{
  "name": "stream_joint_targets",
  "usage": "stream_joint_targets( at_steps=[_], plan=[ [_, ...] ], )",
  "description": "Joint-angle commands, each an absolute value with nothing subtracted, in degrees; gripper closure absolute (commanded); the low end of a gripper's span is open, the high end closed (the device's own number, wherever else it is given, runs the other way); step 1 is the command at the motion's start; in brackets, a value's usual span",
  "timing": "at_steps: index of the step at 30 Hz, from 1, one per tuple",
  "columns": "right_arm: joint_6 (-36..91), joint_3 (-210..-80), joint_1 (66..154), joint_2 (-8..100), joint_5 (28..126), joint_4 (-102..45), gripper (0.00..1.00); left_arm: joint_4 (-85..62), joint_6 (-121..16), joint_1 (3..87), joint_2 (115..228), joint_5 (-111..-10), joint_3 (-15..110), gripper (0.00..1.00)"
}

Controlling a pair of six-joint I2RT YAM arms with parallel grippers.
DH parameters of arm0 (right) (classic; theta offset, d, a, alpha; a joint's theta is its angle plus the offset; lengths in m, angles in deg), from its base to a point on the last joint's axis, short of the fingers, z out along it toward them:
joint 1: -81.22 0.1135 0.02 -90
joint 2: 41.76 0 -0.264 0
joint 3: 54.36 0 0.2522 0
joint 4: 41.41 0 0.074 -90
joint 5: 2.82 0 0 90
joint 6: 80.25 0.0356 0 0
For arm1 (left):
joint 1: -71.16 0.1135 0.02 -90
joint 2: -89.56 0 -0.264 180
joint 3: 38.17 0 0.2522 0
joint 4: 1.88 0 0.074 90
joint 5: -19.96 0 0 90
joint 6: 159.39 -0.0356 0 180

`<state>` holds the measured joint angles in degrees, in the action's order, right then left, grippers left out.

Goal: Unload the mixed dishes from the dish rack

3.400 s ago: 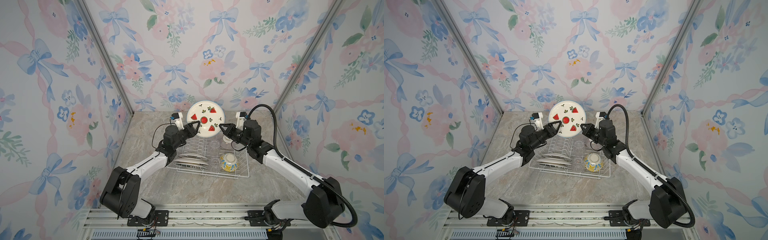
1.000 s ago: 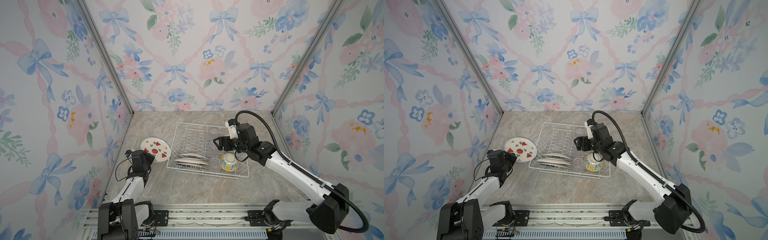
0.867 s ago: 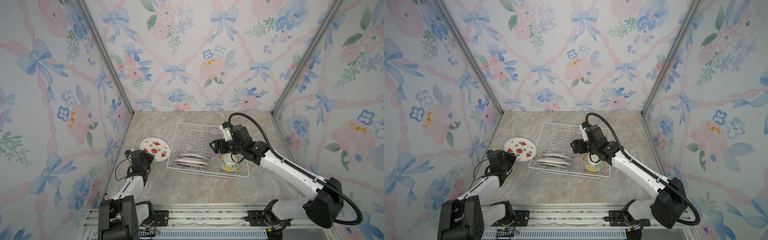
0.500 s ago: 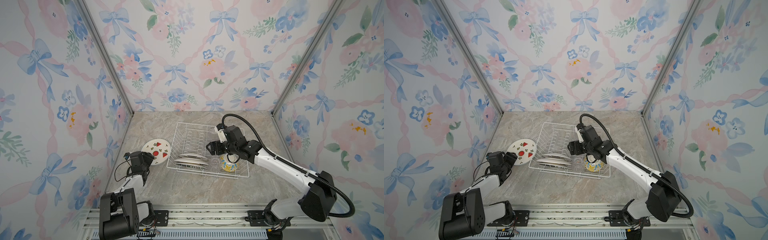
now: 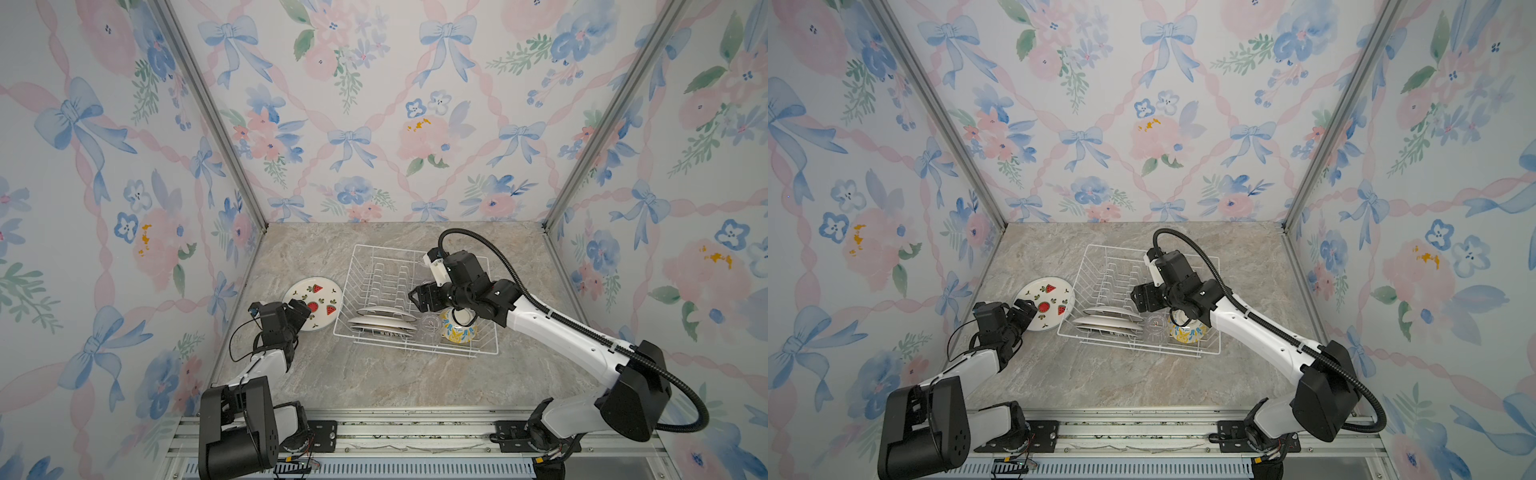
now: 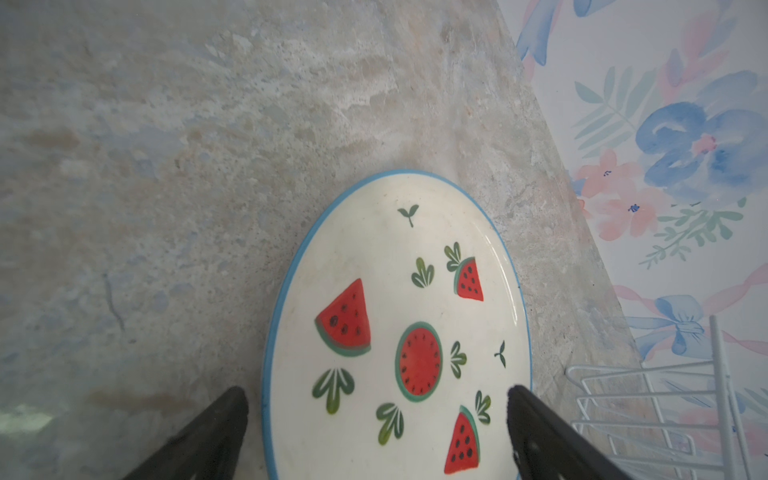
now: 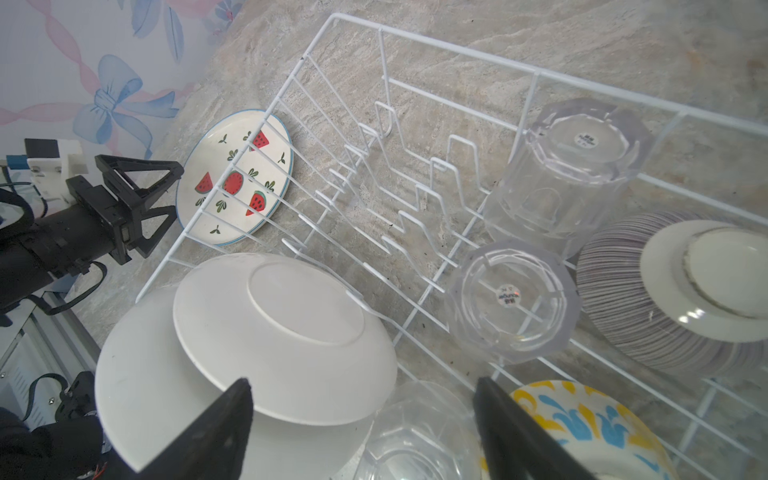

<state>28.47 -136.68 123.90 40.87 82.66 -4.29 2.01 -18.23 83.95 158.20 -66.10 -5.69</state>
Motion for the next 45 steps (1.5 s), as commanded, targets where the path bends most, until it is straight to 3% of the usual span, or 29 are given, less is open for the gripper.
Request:
stream_joint_targets(
  at_steps=[1, 12, 20, 25, 32, 38, 45],
  plan=[
    [23.8, -135.9, 125.7, 39.2, 81.7, -1.7, 0.15, 0.7, -19.5, 83.5, 155.0, -63.8, -5.0, 0.02],
    [17.9, -137.3, 132.0, 41.3, 89.5, 1.6, 0.16, -10.2, -23.3, 73.1, 142.1, -71.3, -1.5, 0.02],
    [19.1, -140.8, 133.5, 45.1, 93.4, 2.4, 0.28, -11.2, -25.6, 71.3, 137.1, -71.4, -2.3, 0.02],
    [17.8, -143.4, 134.6, 47.7, 96.5, 4.8, 0.35, -11.1, -27.4, 71.3, 137.3, -71.3, -2.2, 0.02],
    [16.0, -145.7, 136.0, 50.4, 99.7, 6.3, 0.38, -9.5, -28.1, 71.4, 142.1, -66.4, -0.8, 0.02],
    [14.5, -149.3, 136.7, 52.7, 102.5, 9.9, 0.37, -6.4, -28.4, 70.1, 145.4, -62.0, -1.7, 0.02],
    [14.0, -148.9, 137.1, 51.8, 100.3, 8.7, 0.34, -6.5, -28.9, 68.7, 140.8, -62.9, -2.5, 0.02]
  ],
)
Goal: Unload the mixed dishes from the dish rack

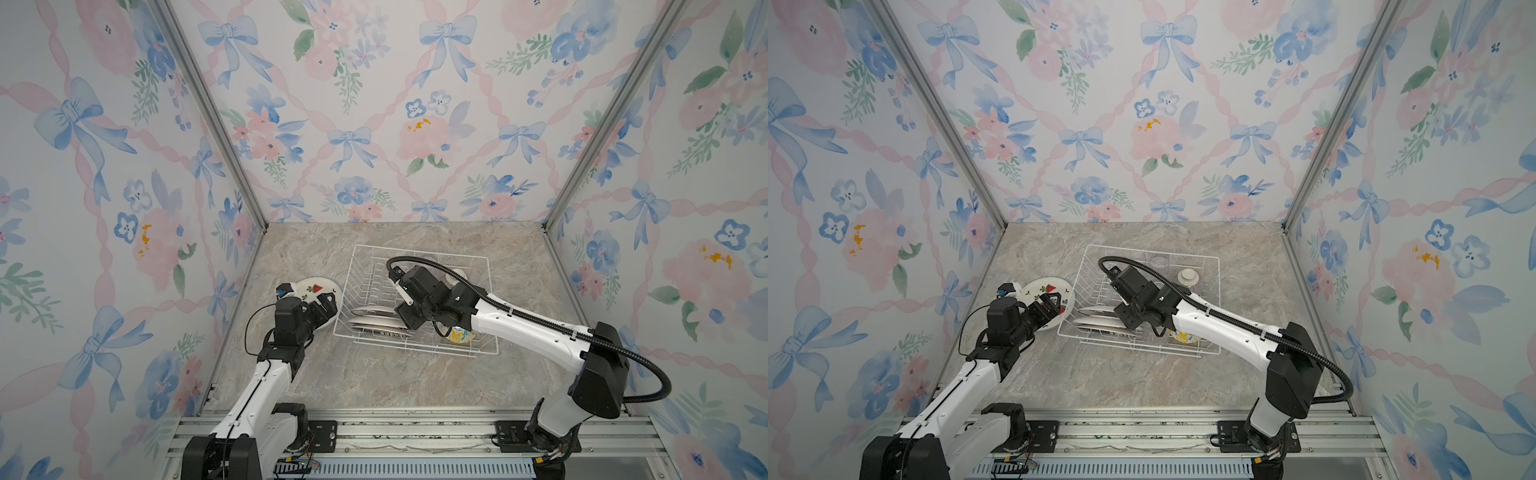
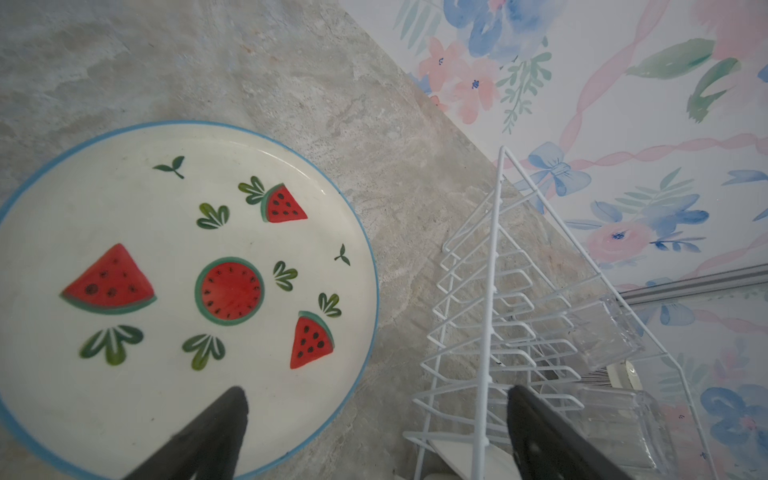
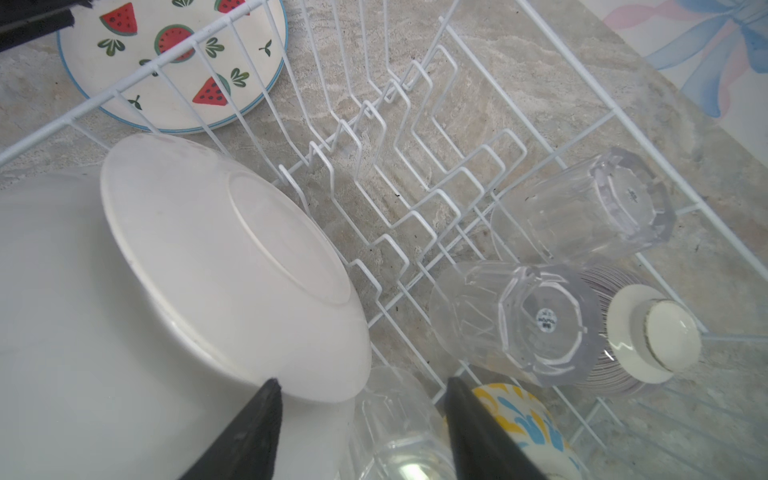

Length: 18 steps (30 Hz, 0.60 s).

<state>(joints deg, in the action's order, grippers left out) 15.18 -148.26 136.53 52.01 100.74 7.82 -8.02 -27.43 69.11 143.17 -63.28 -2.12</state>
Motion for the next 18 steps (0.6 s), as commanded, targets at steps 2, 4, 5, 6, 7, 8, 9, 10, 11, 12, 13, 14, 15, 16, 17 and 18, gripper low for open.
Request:
stream_joint_targets(
  at_steps=[2, 4, 5, 6, 7, 8, 9, 10, 11, 12, 13, 14, 15, 16, 17, 18],
  plan=[
    [13.3, -149.6, 137.1, 52.5, 99.5, 8.6, 0.34, -6.5, -28.8, 68.6, 139.7, -62.9, -2.6, 0.02],
    [12.8, -150.4, 137.1, 52.7, 99.1, 8.7, 0.34, -6.6, -28.8, 68.6, 138.8, -62.9, -2.7, 0.02],
    [12.6, -150.8, 137.0, 54.2, 98.9, 8.6, 0.34, -6.7, -28.8, 68.6, 138.6, -62.7, -2.8, 0.02],
    [12.3, -151.2, 137.0, 54.9, 98.9, 8.6, 0.34, -6.6, -28.7, 68.5, 138.4, -62.7, -2.8, 0.02],
    [11.9, -151.7, 136.9, 55.4, 98.9, 8.7, 0.34, -6.6, -28.6, 68.6, 138.3, -62.5, -2.8, 0.02],
    [11.6, -152.0, 136.8, 55.8, 98.9, 8.8, 0.33, -6.6, -28.6, 68.5, 138.4, -62.5, -2.8, 0.02],
    [11.4, -152.4, 136.6, 56.3, 98.9, 8.7, 0.33, -6.6, -28.7, 68.4, 138.5, -62.3, -2.9, 0.02],
    [11.1, -152.6, 136.4, 56.7, 98.8, 8.5, 0.33, -6.6, -28.6, 68.4, 138.6, -62.1, -2.8, 0.02],
    [10.9, -152.8, 136.3, 57.1, 98.7, 8.4, 0.33, -6.7, -28.6, 68.3, 138.8, -62.0, -2.7, 0.02],
    [10.5, -152.8, 136.1, 57.3, 98.5, 8.0, 0.33, -6.6, -28.6, 68.3, 138.9, -61.9, -2.6, 0.02],
    [10.1, -152.9, 135.9, 57.6, 98.5, 7.7, 0.34, -6.6, -28.6, 68.3, 139.1, -61.9, -2.5, 0.02],
    [10.0, -153.1, 135.7, 57.8, 98.4, 7.7, 0.34, -6.6, -28.6, 68.2, 139.2, -61.8, -2.5, 0.02],
    [9.7, -153.3, 135.5, 58.1, 97.9, 7.6, 0.34, -6.6, -28.7, 68.2, 139.2, -61.8, -2.4, 0.02],
    [9.4, -153.4, 135.2, 58.4, 97.4, 7.5, 0.34, -6.5, -28.7, 68.1, 139.2, -61.8, -2.4, 0.02],
    [9.2, -153.5, 134.9, 58.7, 97.1, 7.5, 0.34, -6.5, -28.7, 68.1, 139.2, -61.9, -2.3, 0.02],
    [9.0, -153.8, 134.5, 59.1, 96.6, 7.6, 0.34, -6.5, -28.7, 68.0, 139.1, -62.0, -2.3, 0.02]
  ],
)
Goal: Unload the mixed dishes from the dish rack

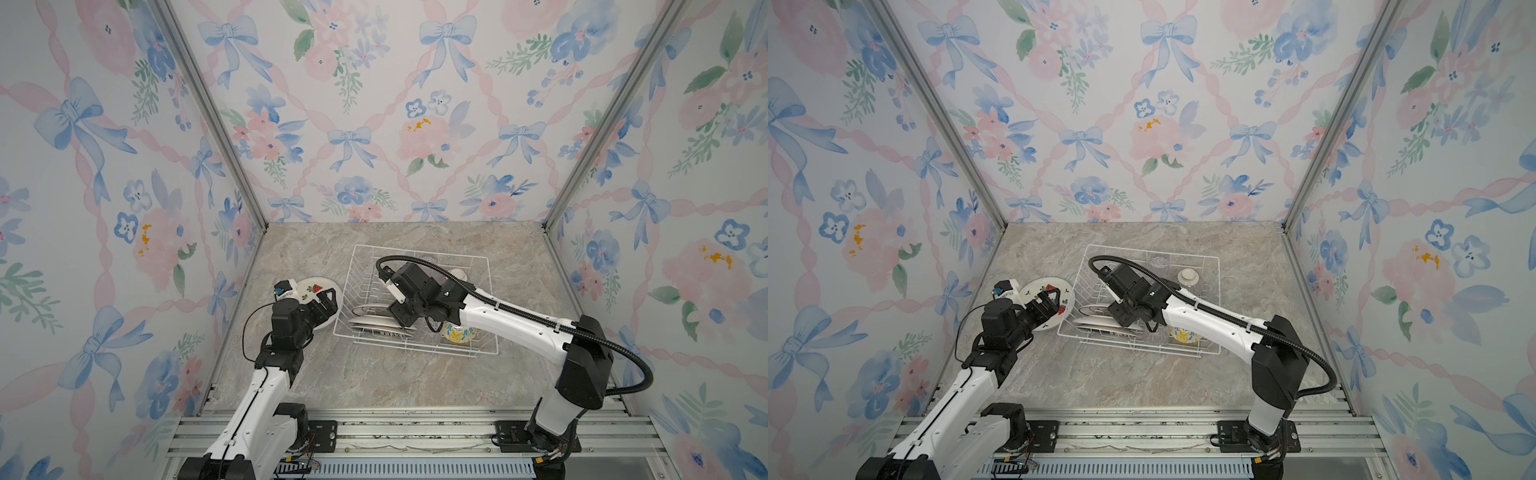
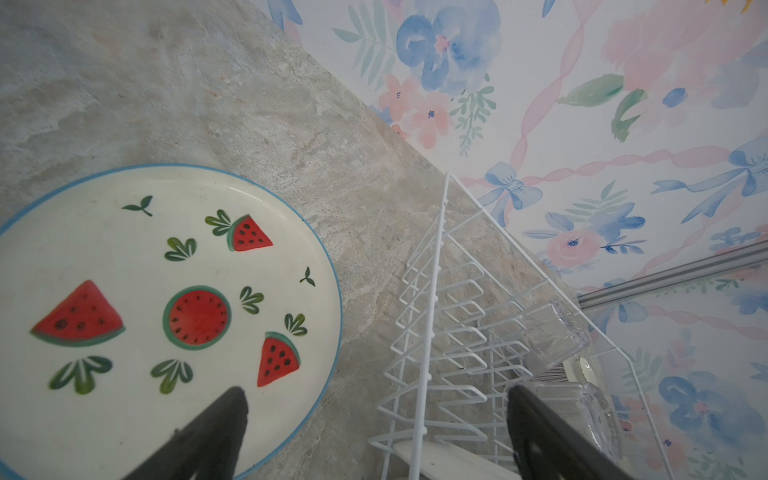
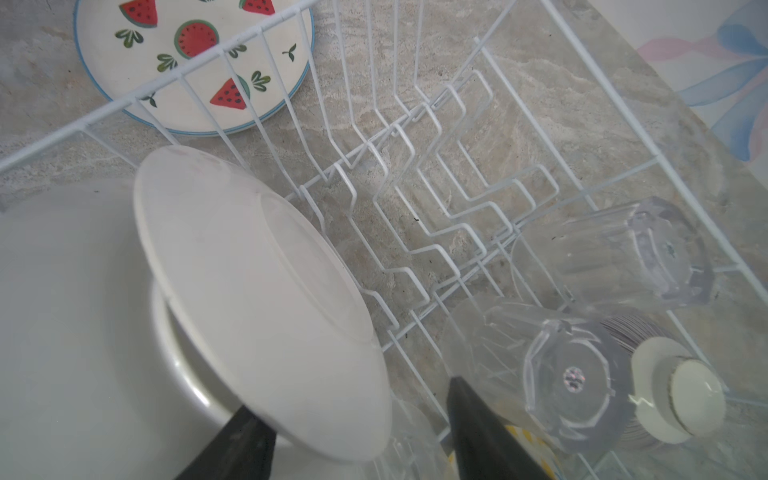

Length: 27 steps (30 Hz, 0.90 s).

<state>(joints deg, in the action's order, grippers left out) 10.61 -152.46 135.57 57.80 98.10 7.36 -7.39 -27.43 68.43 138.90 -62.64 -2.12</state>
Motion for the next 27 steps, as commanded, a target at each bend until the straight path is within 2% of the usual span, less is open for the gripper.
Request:
stream_joint_targets(
  at_steps=[1, 10, 14, 16, 19, 27],
  plan=[
    [8.8, -153.9, 134.2, 59.4, 96.1, 7.6, 0.34, -6.5, -28.7, 68.0, 139.1, -62.1, -2.3, 0.02],
    [6.8, -154.5, 131.8, 61.4, 92.0, 5.6, 0.4, -6.5, -28.6, 67.8, 139.0, -62.5, -2.6, 0.02],
    [5.1, -153.8, 131.8, 60.7, 91.9, 4.2, 0.54, -6.6, -29.1, 67.4, 139.0, -62.2, -2.5, 0.02],
    [4.4, -153.4, 131.8, 60.2, 92.2, 3.7, 0.56, -6.6, -29.1, 67.2, 138.7, -62.4, -2.6, 0.02],
    [4.4, -153.3, 131.8, 59.7, 95.0, 4.2, 0.65, -6.8, -29.0, 67.2, 138.6, -62.9, -2.5, 0.02],
    [3.5, -149.1, 131.8, 55.1, 98.1, 1.0, 0.71, -7.0, -28.8, 67.1, 138.4, -63.4, -2.5, 0.02]
  ],
)
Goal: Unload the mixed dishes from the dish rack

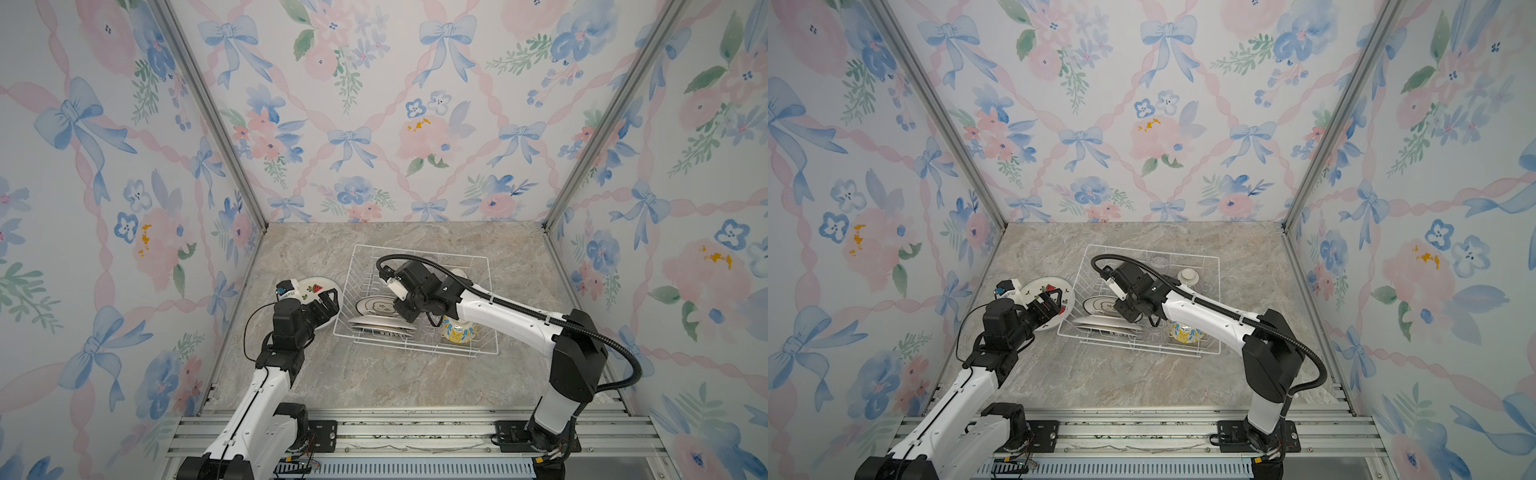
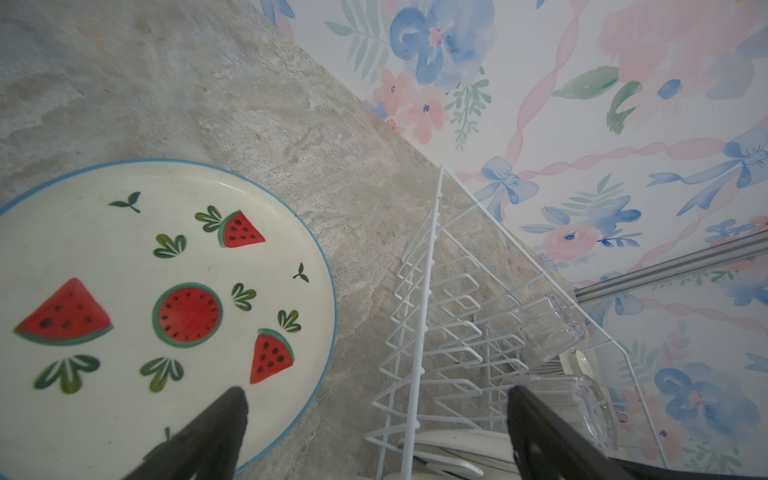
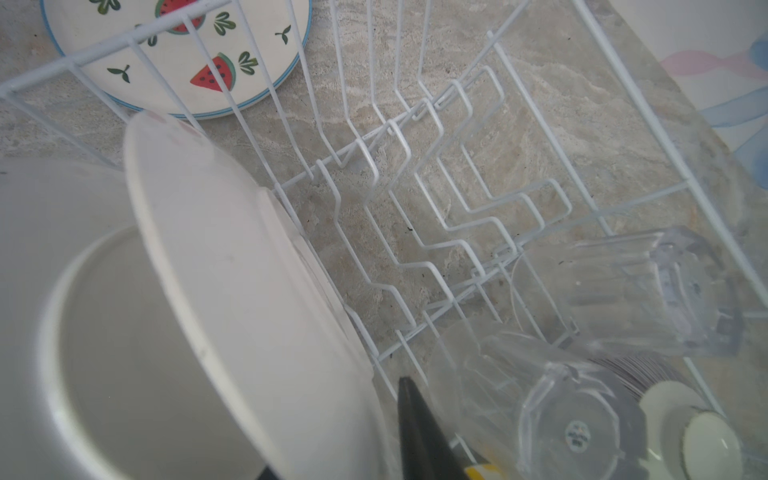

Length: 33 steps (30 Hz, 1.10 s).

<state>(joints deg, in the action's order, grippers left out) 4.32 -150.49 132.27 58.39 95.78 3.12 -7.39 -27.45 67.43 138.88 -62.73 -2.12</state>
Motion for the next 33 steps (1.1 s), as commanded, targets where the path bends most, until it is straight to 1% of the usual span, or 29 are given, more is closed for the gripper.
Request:
stream_joint_targets(
  at_steps=[1, 8, 14, 17, 18, 26, 29, 31, 32, 33],
  plan=[
    [3.2, -148.5, 131.8, 54.4, 98.2, 0.2, 0.71, -6.9, -28.7, 67.1, 138.3, -63.4, -2.5, 0.02],
    [1.6, -143.9, 131.7, 49.1, 96.9, -4.6, 0.73, -7.2, -27.4, 66.9, 136.9, -64.0, -2.6, 0.02],
    [0.5, -146.3, 131.6, 51.8, 94.0, -0.9, 0.71, -7.4, -27.1, 66.8, 135.4, -64.7, -3.4, 0.02],
    [0.5, -147.1, 131.5, 52.8, 93.4, -0.1, 0.67, -7.9, -27.2, 66.8, 134.9, -64.8, -3.6, 0.02],
    [0.4, -147.4, 131.4, 54.4, 93.3, 0.0, 0.66, -8.0, -27.2, 66.8, 134.8, -64.9, -3.8, 0.02],
    [0.5, -149.0, 131.3, 57.0, 91.8, -0.7, 0.66, -8.4, -27.1, 66.8, 134.3, -65.0, -3.5, 0.02],
    [0.0, -149.9, 131.3, 58.2, 90.7, -0.9, 0.69, -8.5, -26.7, 66.8, 134.4, -64.9, -2.8, 0.02],
    [-0.3, -150.8, 131.2, 59.0, 90.5, -0.3, 0.73, -8.8, -26.4, 66.8, 134.5, -64.8, -2.0, 0.02],
    [-0.6, -151.3, 131.1, 59.4, 90.6, 0.1, 0.76, -8.9, -26.3, 66.8, 134.8, -64.7, -1.5, 0.02],
    [-0.8, -151.7, 131.2, 59.6, 91.0, 0.5, 0.83, -9.2, -26.1, 66.8, 135.1, -64.7, -1.0, 0.02]
  ],
)
